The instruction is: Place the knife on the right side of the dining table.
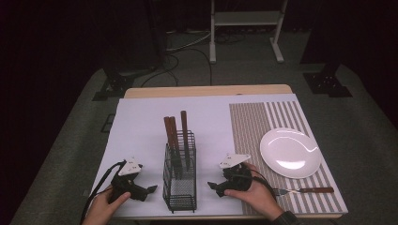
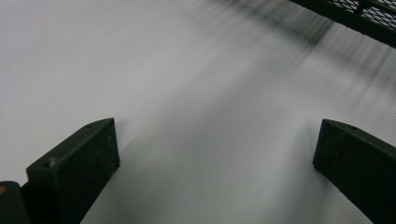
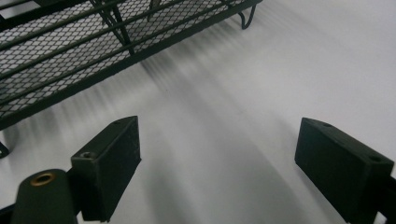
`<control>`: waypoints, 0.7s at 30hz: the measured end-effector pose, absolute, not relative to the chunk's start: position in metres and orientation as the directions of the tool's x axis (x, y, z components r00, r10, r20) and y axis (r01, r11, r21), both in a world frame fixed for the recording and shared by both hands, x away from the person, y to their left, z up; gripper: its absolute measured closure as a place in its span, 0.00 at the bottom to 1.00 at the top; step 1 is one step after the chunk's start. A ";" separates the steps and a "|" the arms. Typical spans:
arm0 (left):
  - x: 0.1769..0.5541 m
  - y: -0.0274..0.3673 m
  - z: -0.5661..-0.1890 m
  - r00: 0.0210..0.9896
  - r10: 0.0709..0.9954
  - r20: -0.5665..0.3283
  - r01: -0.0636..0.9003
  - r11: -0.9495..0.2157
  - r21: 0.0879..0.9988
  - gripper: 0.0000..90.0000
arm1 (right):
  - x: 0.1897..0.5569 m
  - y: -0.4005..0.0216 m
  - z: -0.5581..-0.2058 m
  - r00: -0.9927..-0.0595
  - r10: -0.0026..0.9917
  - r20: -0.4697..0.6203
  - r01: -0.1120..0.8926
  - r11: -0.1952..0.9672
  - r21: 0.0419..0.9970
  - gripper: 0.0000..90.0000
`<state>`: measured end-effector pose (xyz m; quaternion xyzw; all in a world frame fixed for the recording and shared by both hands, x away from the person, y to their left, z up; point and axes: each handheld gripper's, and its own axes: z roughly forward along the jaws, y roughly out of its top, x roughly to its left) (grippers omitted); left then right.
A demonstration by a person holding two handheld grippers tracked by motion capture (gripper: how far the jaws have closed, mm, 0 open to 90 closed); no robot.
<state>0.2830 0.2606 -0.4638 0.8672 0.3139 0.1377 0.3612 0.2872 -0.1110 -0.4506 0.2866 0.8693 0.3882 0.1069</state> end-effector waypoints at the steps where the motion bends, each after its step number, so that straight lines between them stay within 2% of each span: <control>1: 0.283 0.261 -0.464 0.765 0.644 0.012 0.445 -0.542 0.713 0.00 | 0.288 -0.111 -0.450 -0.815 0.578 0.033 0.409 0.534 0.740 0.14; 21: 0.283 0.261 -0.464 0.765 0.644 0.011 0.446 -0.543 0.711 0.00 | 0.302 -0.114 -0.421 -0.813 0.578 0.070 0.416 0.492 0.765 0.14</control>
